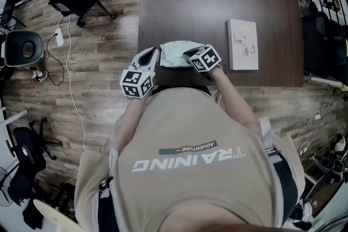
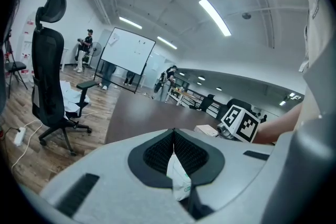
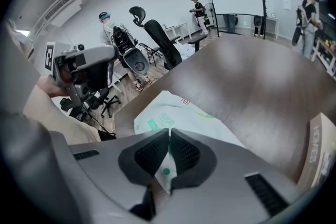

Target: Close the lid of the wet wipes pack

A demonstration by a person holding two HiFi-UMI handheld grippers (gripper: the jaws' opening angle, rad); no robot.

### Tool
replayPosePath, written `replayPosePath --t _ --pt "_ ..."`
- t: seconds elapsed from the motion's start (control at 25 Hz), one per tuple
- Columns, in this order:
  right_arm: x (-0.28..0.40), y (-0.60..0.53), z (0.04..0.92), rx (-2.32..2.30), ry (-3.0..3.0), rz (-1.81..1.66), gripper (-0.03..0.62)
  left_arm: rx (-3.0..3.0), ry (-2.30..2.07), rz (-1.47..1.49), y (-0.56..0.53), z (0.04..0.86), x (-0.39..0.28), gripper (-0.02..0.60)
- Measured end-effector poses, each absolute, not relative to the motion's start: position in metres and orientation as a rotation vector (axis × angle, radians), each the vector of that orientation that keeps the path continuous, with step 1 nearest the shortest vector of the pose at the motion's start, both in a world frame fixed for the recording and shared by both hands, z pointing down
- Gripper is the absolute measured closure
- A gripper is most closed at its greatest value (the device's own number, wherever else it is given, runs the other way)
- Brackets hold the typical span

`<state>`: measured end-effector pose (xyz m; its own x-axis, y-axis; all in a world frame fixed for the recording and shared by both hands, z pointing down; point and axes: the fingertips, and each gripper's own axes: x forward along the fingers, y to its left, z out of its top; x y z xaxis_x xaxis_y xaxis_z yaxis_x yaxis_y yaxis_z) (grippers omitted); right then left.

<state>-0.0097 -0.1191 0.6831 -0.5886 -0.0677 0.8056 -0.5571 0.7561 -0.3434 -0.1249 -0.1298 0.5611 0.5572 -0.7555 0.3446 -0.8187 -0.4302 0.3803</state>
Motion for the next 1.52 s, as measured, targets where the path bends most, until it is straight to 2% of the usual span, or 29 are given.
replayPosePath --t 0.68,1.52 --pt "0.003 -0.128 0.651 0.717 -2.259 0.776 0.577 2.357 -1.149 0.217 -0.150 0.559 -0.103 0.571" --pt "0.022 -0.197 0.482 0.953 -2.606 0.364 0.580 2.552 -1.192 0.155 -0.203 0.461 -0.084 0.571"
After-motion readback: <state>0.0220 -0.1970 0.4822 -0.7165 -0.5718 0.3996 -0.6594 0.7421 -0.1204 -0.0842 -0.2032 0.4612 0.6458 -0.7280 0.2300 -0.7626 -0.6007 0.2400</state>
